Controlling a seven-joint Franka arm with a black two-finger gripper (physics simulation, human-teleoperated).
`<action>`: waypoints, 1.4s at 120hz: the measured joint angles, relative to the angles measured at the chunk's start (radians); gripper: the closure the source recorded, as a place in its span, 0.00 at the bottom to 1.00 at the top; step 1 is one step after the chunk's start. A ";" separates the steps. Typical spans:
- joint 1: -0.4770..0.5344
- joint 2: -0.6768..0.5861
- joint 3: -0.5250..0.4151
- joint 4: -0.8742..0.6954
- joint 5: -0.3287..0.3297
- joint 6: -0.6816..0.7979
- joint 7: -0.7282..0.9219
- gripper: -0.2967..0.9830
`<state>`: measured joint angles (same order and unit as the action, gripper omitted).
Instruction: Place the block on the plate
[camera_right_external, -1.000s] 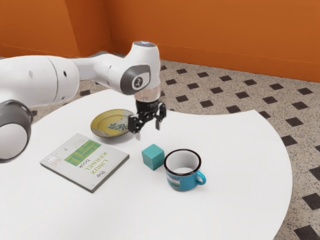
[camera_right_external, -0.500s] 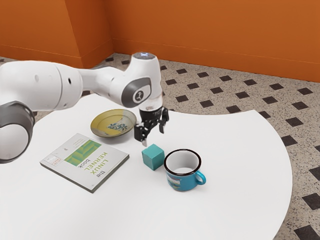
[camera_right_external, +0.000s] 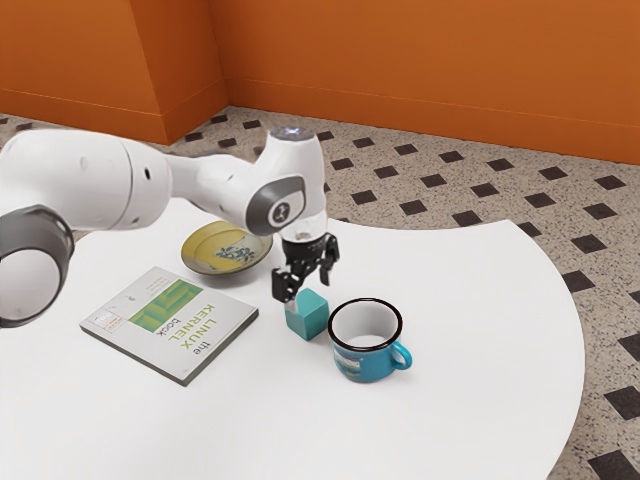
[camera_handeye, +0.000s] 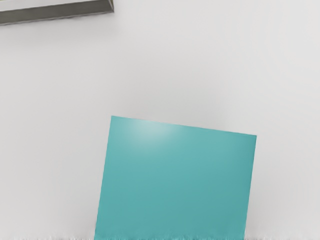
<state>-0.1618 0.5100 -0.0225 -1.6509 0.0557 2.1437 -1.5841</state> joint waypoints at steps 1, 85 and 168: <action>0.000 0.001 0.000 0.000 -0.001 0.001 0.000 0.23; 0.213 0.066 -0.200 -0.004 0.055 0.041 -0.003 0.23; 0.289 0.137 -0.279 0.031 0.140 0.073 0.014 0.32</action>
<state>0.1273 0.6472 -0.3018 -1.6204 0.1955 2.2164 -1.5703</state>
